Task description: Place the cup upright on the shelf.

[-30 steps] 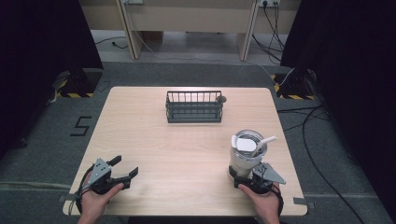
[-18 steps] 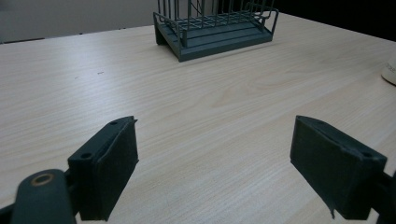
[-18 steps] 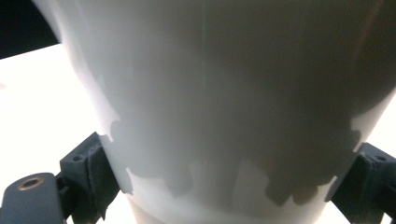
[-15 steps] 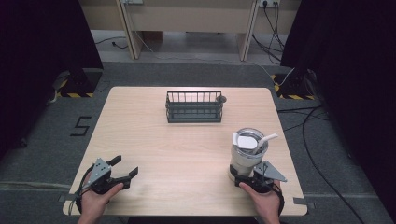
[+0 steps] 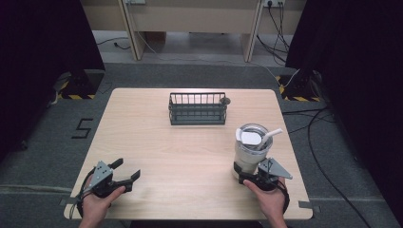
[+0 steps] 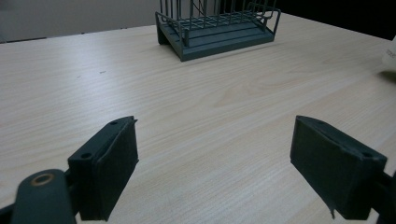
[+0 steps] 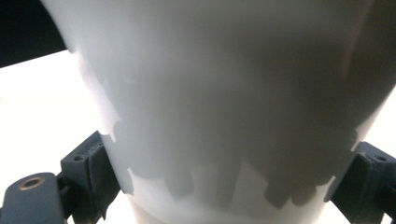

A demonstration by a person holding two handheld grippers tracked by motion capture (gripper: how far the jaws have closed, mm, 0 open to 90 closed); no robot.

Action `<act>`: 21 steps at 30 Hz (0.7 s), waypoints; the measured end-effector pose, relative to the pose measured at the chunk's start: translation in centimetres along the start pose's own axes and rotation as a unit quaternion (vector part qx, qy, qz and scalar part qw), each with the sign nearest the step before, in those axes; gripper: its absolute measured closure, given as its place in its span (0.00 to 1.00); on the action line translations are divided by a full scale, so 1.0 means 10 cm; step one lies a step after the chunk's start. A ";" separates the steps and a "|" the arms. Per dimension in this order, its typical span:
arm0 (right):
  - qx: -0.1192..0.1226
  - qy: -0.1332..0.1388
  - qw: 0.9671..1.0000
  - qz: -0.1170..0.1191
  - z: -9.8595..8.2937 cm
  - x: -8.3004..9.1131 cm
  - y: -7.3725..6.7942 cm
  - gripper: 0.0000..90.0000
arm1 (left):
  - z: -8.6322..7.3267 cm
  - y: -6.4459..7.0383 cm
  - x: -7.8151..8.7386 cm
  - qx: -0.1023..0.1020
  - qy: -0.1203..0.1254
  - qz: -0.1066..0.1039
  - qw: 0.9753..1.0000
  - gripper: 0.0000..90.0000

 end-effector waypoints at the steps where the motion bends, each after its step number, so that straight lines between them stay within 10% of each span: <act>1: 0.000 0.000 1.000 0.000 0.00 0.00 0.00 0.13 | 0.00 0.00 0.00 0.000 0.000 0.000 1.000 0.16; 21: 0.015 0.000 1.000 0.003 0.25 -0.20 0.02 0.13 | 0.01 -0.02 0.01 0.001 0.003 0.004 1.000 0.16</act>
Point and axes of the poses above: each handheld gripper's, and its own axes: x roughly backward along the jaws, z roughly out of its top, y roughly to its right, the point moved 10 cm from there along -x, roughly forward along the jaws, and after that the axes turned 2 degrees about -z, right-handed, at the moved point
